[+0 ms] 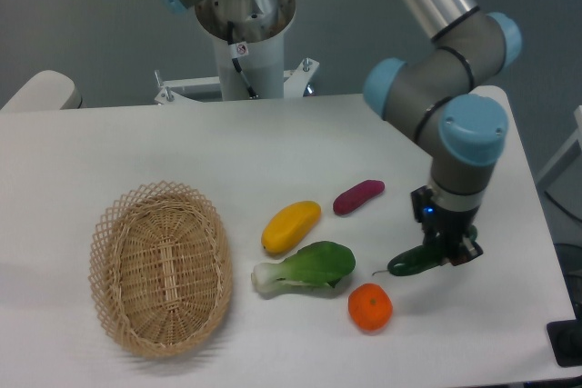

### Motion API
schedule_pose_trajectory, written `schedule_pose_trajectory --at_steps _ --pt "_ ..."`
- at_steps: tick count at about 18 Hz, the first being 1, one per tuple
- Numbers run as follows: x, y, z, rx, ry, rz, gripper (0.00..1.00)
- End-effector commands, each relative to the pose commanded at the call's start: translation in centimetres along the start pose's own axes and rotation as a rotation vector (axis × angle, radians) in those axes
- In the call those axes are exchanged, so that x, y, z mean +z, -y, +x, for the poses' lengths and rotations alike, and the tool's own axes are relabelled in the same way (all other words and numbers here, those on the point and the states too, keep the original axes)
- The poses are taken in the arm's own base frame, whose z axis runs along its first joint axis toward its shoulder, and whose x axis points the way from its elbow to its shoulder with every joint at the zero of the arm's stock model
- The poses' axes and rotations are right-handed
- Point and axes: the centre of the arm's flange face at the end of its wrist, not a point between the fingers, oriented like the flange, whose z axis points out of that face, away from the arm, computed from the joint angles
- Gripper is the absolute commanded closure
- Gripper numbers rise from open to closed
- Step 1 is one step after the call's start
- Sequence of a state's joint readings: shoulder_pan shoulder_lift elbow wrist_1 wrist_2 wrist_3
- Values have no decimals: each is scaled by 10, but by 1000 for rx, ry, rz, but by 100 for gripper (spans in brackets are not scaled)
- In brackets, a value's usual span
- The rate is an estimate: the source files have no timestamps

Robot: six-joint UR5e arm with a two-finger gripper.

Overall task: Place the cucumber on the table
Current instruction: 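Carry the held green cucumber sideways away from the orange with the gripper, then lower the cucumber onto the table beside the bok choy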

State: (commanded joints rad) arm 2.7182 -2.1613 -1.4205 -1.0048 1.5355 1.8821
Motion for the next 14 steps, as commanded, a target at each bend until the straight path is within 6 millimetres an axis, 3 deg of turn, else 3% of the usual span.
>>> schedule_pose_trajectory --at_steps 2,4,9,14 --pt "13 -4 1 4 -18 4 76" --pt "15 -5 1 28 -21 3 76" --pt "44 -10 24 14 -52 11 76" --pt "48 -16 30 -97 -61 16 76"
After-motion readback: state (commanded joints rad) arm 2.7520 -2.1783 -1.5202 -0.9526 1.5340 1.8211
